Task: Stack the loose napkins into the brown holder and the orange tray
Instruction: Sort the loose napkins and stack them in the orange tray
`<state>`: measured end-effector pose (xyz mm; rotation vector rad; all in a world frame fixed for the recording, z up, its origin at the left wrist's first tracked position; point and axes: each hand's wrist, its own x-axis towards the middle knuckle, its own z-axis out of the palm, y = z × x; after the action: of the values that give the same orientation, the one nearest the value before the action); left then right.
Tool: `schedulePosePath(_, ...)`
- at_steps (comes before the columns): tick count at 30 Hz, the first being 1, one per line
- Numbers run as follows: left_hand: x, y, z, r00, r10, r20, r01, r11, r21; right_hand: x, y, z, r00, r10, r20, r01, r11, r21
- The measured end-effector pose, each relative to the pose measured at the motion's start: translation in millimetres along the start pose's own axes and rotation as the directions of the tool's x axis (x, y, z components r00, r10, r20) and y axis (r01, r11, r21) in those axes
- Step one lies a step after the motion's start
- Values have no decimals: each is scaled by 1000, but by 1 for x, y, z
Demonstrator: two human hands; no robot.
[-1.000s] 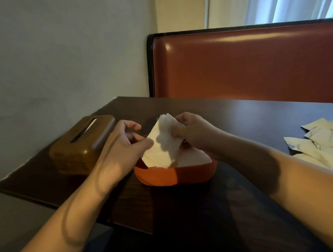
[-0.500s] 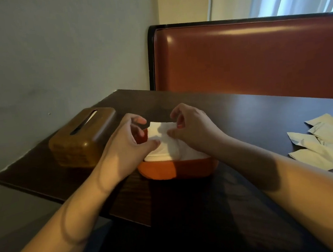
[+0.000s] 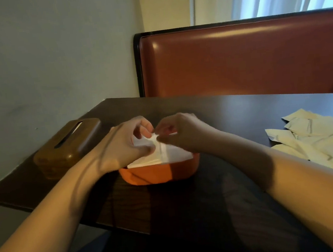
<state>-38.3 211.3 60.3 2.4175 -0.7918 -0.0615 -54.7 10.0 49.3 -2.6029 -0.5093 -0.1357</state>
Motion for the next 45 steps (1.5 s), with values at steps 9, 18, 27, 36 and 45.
schedulePosePath(9, 16, 123, 120, 978, 165, 125, -145, 977, -160, -92, 126, -72, 876, 392, -283, -376, 920, 111)
schedulePosePath(18, 104, 153, 190, 931, -134, 339, 65, 976, 207, -151, 175, -88, 848, 522, -88, -529, 843, -101)
schedulePosePath(27, 99, 137, 196, 940, 22, 340, 28, 989, -143, -157, 196, -79, 848, 469, -247, -489, 872, -23)
schedulePosePath(36, 102, 130, 198, 998, -34, 57, 61, 805, -590, -163, 193, -73, 780, 488, -392, -254, 819, 515)
schedulePosePath(45, 103, 124, 196, 948, -307, 80, 220, 454, -864, -161, 199, -66, 778, 574, -255, -344, 729, 592)
